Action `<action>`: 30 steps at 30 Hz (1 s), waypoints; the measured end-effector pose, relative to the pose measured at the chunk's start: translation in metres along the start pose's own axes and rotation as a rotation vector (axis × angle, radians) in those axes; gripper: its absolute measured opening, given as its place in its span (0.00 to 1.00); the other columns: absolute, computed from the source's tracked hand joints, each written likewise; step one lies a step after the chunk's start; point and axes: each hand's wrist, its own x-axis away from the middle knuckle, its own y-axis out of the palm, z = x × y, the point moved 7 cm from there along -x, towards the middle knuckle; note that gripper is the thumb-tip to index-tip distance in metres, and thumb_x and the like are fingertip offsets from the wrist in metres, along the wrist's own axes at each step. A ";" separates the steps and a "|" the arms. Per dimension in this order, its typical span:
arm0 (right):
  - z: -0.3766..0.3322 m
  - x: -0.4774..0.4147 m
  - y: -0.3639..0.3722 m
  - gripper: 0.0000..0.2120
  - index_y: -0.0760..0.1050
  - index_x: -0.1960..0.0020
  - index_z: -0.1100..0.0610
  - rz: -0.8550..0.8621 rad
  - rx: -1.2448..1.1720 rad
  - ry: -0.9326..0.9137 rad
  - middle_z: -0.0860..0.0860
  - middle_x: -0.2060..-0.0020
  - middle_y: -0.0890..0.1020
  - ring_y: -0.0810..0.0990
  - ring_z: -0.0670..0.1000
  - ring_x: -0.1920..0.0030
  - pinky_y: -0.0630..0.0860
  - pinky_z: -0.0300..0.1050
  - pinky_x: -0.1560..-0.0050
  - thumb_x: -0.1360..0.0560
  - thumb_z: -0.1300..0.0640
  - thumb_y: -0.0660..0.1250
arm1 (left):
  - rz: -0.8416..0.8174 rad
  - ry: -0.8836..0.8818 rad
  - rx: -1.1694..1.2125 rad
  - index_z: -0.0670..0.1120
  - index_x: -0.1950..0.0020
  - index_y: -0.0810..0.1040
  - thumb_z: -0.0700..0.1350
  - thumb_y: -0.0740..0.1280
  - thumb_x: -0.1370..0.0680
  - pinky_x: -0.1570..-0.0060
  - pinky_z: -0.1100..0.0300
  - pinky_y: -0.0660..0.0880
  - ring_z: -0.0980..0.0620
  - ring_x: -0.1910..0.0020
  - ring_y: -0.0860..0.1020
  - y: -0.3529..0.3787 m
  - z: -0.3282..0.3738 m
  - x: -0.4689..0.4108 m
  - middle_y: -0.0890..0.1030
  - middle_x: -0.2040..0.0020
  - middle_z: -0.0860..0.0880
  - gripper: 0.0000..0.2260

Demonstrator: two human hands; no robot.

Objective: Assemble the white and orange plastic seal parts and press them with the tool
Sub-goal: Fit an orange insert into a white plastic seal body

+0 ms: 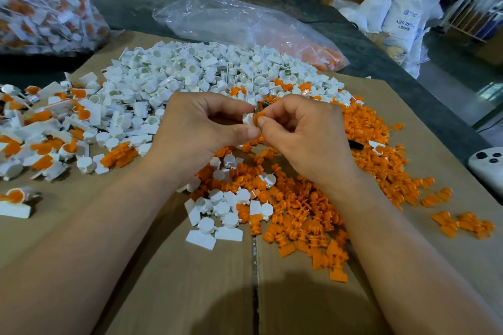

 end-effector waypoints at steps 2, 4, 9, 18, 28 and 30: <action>0.000 0.001 0.000 0.03 0.79 0.60 0.58 0.008 -0.002 0.005 0.41 0.72 0.76 0.76 0.43 0.71 0.75 0.40 0.68 0.29 0.59 0.70 | -0.007 0.004 0.006 0.53 0.61 0.81 0.46 0.74 0.43 0.63 0.68 0.78 0.56 0.65 0.82 0.001 0.000 0.001 0.84 0.64 0.54 0.12; 0.000 0.001 0.000 0.03 0.79 0.61 0.58 0.011 0.001 0.011 0.42 0.72 0.77 0.77 0.44 0.71 0.76 0.43 0.67 0.29 0.59 0.70 | -0.012 0.006 0.012 0.52 0.60 0.81 0.45 0.74 0.43 0.64 0.70 0.77 0.58 0.66 0.82 0.001 0.000 0.001 0.84 0.66 0.55 0.12; 0.003 0.000 0.002 0.09 0.75 0.66 0.49 -0.026 -0.057 0.062 0.45 0.71 0.79 0.80 0.49 0.68 0.79 0.48 0.65 0.29 0.58 0.70 | -0.022 -0.004 -0.005 0.52 0.58 0.82 0.42 0.75 0.38 0.59 0.65 0.79 0.53 0.62 0.82 0.002 -0.002 0.000 0.84 0.62 0.50 0.11; 0.001 0.002 0.010 0.08 0.77 0.62 0.47 -0.050 -0.165 0.012 0.42 0.68 0.79 0.80 0.45 0.65 0.79 0.40 0.63 0.30 0.59 0.71 | 0.031 -0.039 0.035 0.50 0.53 0.82 0.35 0.68 0.26 0.56 0.66 0.78 0.54 0.58 0.83 -0.001 -0.007 -0.004 0.85 0.58 0.53 0.10; -0.011 0.002 0.005 0.15 0.79 0.46 0.56 0.042 -0.089 -0.176 0.45 0.57 0.77 0.77 0.43 0.55 0.77 0.37 0.55 0.33 0.58 0.73 | -0.032 -0.098 0.249 0.47 0.59 0.82 0.32 0.67 0.27 0.62 0.63 0.78 0.50 0.63 0.81 0.002 -0.009 -0.004 0.83 0.64 0.47 0.11; -0.010 0.002 0.005 0.14 0.80 0.47 0.59 0.050 -0.083 -0.174 0.45 0.58 0.78 0.78 0.44 0.54 0.77 0.41 0.53 0.33 0.59 0.72 | -0.030 -0.118 0.272 0.43 0.61 0.79 0.30 0.67 0.29 0.66 0.65 0.76 0.53 0.68 0.79 0.002 -0.010 -0.004 0.81 0.68 0.49 0.08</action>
